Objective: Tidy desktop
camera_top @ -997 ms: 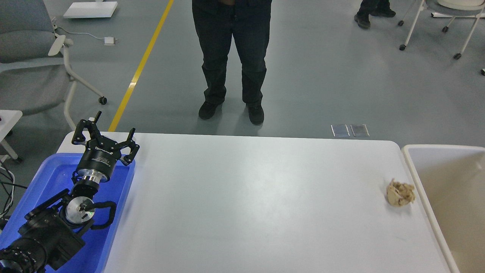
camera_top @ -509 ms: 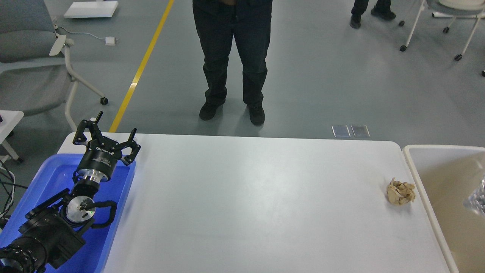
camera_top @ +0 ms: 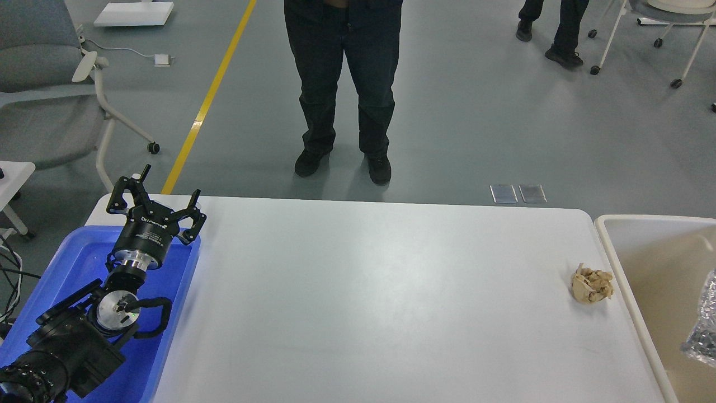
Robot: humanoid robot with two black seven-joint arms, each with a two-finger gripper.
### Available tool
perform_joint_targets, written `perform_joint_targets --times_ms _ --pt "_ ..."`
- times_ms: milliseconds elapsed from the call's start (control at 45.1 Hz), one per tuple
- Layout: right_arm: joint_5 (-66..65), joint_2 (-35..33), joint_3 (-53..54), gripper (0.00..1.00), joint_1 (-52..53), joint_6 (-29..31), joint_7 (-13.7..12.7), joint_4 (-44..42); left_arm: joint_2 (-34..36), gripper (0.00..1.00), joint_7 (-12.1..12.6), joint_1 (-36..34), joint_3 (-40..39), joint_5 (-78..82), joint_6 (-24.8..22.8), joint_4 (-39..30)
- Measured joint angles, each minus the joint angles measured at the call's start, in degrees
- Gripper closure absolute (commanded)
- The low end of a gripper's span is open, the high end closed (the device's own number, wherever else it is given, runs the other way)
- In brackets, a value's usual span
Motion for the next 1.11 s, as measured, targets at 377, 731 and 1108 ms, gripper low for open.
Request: perform_joint_targets --times_ms 377,731,1108 --pt "-3.24 1.35 0.12 1.00 -1.62 -1.34 -0.22 -1.39 -0.02 0.00 0.00 0.00 0.00 0.00 0.06 0.00" --pt "-3.20 1.81 0.70 0.56 -2.10 -1.56 -0.20 -1.54 -0.02 0.00 0.00 -0.02 0.00 0.00 0.07 0.00" --pt "-2.45 1.42 8.17 0.00 -1.55 0.96 -0.05 -1.62 -0.01 0.00 0.00 -0.02 -0.04 0.00 0.07 0.00"
